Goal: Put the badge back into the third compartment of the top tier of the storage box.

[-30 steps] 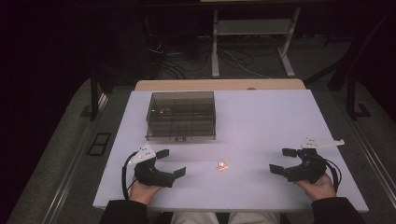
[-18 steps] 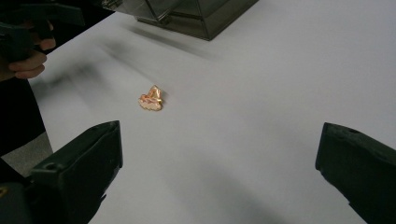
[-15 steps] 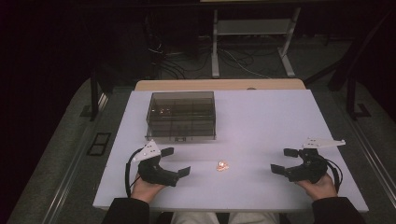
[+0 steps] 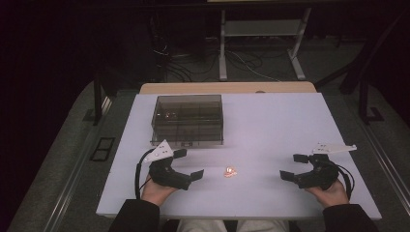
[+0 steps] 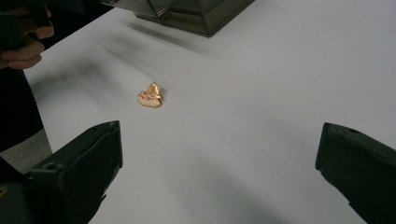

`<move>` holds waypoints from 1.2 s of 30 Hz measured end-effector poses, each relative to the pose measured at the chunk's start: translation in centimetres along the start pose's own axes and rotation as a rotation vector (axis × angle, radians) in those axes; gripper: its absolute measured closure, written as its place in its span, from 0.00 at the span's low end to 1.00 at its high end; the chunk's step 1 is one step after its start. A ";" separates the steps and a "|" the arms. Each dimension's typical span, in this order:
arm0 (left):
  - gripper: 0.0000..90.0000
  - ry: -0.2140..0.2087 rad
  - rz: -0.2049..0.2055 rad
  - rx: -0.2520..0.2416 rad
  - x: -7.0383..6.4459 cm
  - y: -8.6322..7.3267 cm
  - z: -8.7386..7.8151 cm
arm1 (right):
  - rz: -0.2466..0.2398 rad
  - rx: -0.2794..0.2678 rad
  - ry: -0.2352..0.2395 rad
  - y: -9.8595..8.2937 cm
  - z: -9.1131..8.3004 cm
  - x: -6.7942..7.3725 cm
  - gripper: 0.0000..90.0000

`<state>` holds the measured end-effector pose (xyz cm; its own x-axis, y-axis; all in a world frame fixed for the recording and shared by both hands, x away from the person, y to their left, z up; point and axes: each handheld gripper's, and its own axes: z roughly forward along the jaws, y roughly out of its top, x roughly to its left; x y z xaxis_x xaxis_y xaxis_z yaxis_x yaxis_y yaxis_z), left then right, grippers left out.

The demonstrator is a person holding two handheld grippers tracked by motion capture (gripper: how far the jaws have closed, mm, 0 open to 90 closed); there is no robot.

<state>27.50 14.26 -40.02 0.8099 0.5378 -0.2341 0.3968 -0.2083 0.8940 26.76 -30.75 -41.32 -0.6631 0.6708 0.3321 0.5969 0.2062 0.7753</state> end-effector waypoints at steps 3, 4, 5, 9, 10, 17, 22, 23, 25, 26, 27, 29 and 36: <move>0.00 -0.011 0.008 0.006 -0.2 0.4 0.3 | 0.000 0.000 0.001 0.0 0.1 0.1 0.00; 0.00 -0.016 0.015 0.013 -0.3 0.6 0.4 | -0.002 0.002 0.000 0.0 0.1 0.1 0.00; 0.00 -0.020 0.013 0.016 -0.4 0.7 0.5 | -0.003 0.001 -0.001 0.0 0.1 0.1 0.00; 0.00 -0.028 0.023 0.027 -0.7 1.1 1.0 | -0.006 0.003 -0.001 0.0 0.1 0.1 0.00; 0.00 -0.027 0.022 0.025 -0.7 1.2 1.2 | -0.009 0.002 -0.002 0.0 0.1 0.1 0.00; 0.00 -0.046 0.027 0.038 -1.0 1.8 2.4 | -0.014 0.010 -0.001 0.0 0.2 0.2 0.00; 0.00 -0.056 0.039 0.056 -1.3 2.2 3.2 | -0.014 0.011 -0.001 0.0 0.2 0.2 0.00; 0.00 -0.053 0.040 0.057 -1.4 2.2 3.3 | -0.014 0.011 -0.001 0.0 0.2 0.2 0.00; 0.00 -0.057 0.039 0.059 -1.4 2.3 3.6 | -0.015 0.012 0.000 0.0 0.2 0.2 0.00; 0.00 -0.058 0.038 0.061 -1.4 2.3 3.7 | -0.015 0.013 -0.001 0.0 0.2 0.3 0.00; 0.00 -0.060 0.042 0.065 -1.5 2.3 3.9 | -0.015 0.013 -0.001 0.0 0.2 0.2 0.00; 0.00 -0.062 0.041 0.073 -1.5 2.3 4.1 | -0.015 0.013 -0.002 0.0 0.2 0.2 0.00; 0.00 -0.080 0.038 0.086 -1.7 2.2 5.0 | -0.024 0.016 -0.001 0.0 0.3 0.2 0.00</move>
<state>29.18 8.77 -39.55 0.8555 0.4620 -0.2337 0.3981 -0.2984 0.8674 26.77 -30.36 -41.37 -0.6769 0.6661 0.3132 0.5880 0.2334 0.7744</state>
